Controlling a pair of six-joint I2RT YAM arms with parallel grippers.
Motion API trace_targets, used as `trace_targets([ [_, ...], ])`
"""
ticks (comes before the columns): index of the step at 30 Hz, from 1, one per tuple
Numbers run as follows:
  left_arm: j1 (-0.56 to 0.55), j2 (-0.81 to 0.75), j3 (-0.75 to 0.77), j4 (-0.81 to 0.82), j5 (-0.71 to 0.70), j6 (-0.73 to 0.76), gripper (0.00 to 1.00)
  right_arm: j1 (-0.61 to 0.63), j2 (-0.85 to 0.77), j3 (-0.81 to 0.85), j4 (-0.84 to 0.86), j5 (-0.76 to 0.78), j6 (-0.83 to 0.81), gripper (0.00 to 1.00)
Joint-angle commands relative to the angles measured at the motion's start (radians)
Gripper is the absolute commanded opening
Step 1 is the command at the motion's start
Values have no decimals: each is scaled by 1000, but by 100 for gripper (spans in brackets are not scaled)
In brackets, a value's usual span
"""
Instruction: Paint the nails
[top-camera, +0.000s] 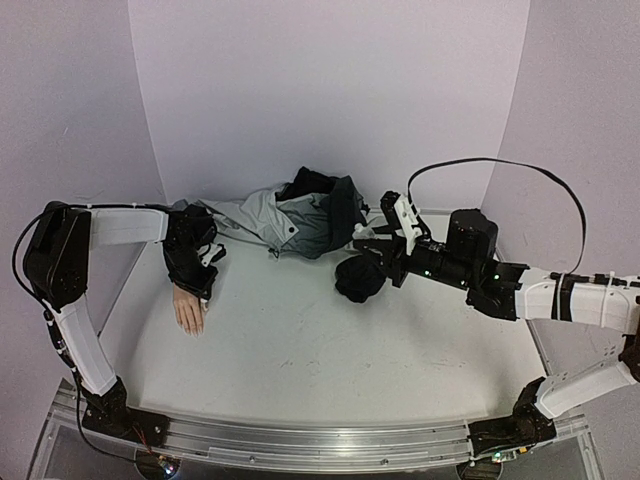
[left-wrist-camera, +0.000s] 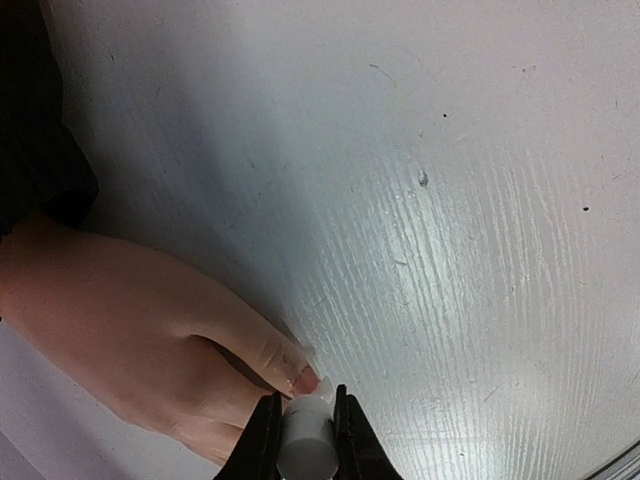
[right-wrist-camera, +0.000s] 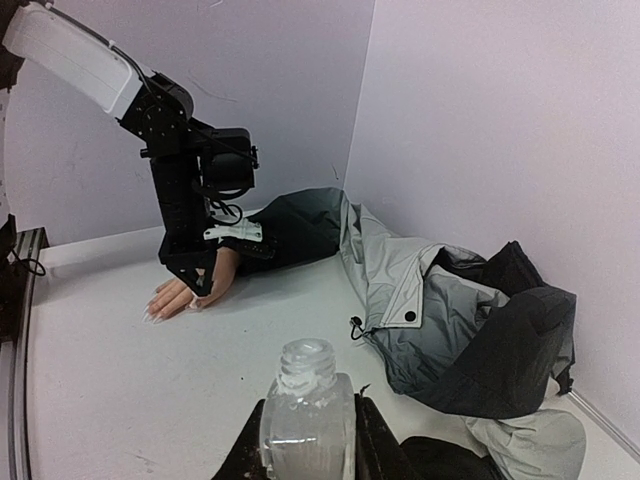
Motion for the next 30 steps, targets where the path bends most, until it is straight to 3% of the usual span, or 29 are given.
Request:
trace_targets([
  [1, 5, -26, -12, 16, 2, 18, 0, 4, -5, 1, 81, -17, 7, 0],
  [30, 5, -104, -5, 50, 29, 22, 0, 4, 3, 5, 78, -27, 11, 0],
])
